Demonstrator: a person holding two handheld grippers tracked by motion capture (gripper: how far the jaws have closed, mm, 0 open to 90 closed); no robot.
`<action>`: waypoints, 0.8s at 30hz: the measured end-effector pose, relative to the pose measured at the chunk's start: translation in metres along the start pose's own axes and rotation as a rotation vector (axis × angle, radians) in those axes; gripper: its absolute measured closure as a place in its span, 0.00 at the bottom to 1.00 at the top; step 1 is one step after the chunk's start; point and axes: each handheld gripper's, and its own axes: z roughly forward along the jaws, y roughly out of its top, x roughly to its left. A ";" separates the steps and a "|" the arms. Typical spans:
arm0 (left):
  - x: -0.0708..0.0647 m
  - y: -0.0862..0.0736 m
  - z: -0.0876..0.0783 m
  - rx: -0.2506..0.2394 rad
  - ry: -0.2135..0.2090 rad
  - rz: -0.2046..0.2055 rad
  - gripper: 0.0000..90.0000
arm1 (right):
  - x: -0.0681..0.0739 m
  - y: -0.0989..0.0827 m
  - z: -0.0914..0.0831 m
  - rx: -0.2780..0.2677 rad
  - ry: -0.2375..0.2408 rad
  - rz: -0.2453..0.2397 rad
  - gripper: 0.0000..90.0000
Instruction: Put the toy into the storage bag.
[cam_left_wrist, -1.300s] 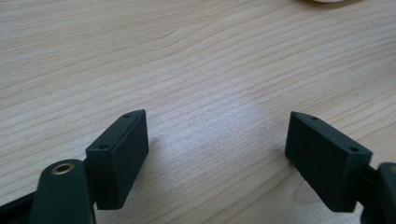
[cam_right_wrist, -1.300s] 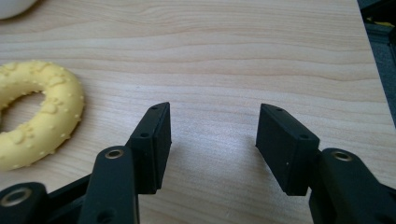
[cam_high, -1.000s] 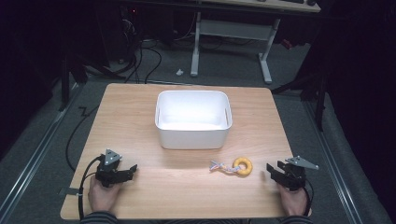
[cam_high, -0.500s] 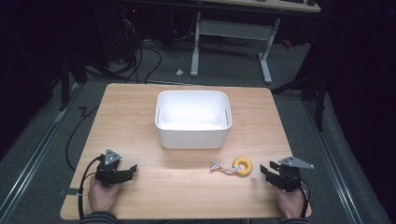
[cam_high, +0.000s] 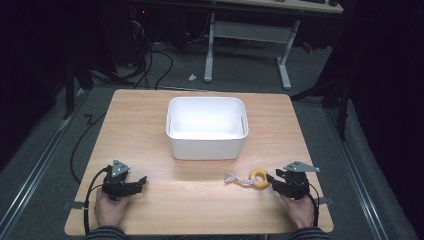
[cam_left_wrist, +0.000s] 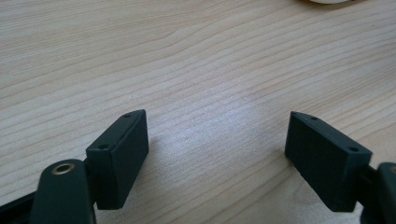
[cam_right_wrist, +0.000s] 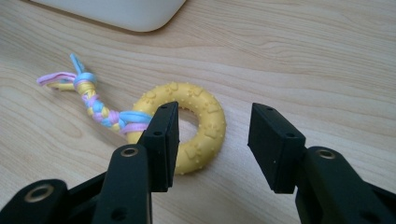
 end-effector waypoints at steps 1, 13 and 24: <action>0.000 0.000 0.000 0.000 0.000 0.000 0.24 | 0.000 0.000 0.000 0.000 0.000 0.000 0.60; 0.000 0.000 0.000 0.001 -0.002 0.003 0.24 | 0.000 0.011 0.019 0.072 -0.005 0.008 0.63; -0.001 0.000 0.000 0.004 0.003 0.010 0.24 | -0.001 0.011 0.032 0.119 0.003 0.002 0.68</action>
